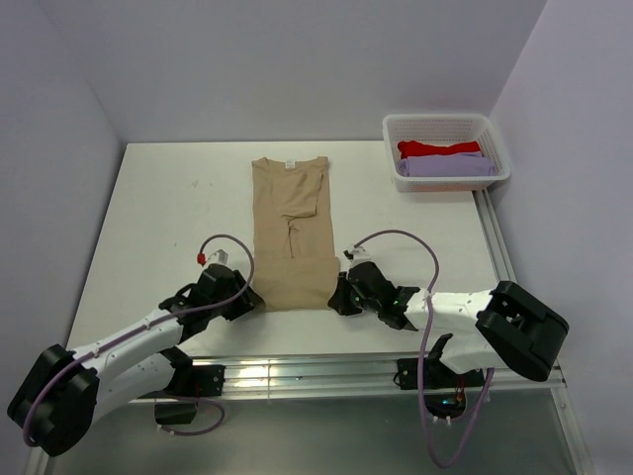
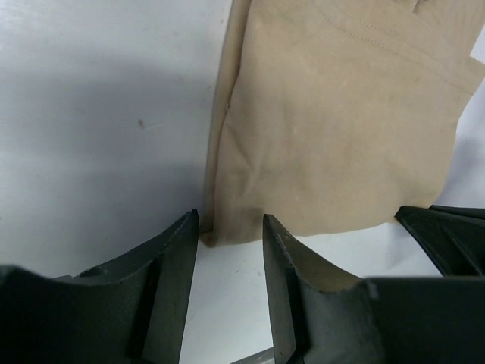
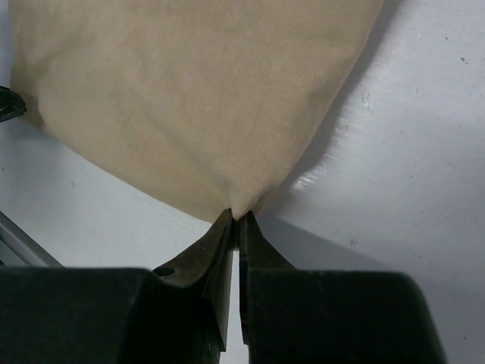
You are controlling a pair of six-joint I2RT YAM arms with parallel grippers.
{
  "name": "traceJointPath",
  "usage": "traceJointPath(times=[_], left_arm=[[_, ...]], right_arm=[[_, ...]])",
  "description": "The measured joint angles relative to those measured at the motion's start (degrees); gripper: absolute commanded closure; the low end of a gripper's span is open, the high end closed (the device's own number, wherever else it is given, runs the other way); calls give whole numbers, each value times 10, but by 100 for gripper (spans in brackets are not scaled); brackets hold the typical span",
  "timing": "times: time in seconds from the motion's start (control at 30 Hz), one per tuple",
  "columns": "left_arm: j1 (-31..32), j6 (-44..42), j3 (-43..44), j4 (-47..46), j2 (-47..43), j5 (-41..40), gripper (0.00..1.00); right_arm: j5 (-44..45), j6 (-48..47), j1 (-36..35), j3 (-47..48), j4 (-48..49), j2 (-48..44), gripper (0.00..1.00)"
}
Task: Roll the t-shirts
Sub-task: Fold the tshirt
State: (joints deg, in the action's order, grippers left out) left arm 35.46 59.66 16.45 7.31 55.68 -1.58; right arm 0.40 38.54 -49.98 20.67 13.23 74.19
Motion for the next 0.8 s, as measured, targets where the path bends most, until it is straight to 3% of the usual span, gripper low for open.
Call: traceJointPath(times=[0.3, 0.37, 0.4, 0.43, 0.6, 0.8], left_arm=[[0, 0, -3, 14, -10, -3, 60], [0, 2, -4, 1, 2, -1, 71], [0, 3, -4, -6, 9, 0, 94], [0, 7, -4, -10, 16, 1, 100], [2, 7, -1, -11, 25, 1, 100], [3, 7, 27, 71, 14, 15, 100]], right_arm=[[-4, 2, 0, 0, 4, 4, 100], [-5, 2, 0, 0, 5, 5, 100], [-5, 2, 0, 0, 6, 5, 100], [-5, 2, 0, 0, 6, 5, 100], [-9, 5, 0, 0, -2, 0, 100], [-21, 1, 0, 23, -88, -34, 100]])
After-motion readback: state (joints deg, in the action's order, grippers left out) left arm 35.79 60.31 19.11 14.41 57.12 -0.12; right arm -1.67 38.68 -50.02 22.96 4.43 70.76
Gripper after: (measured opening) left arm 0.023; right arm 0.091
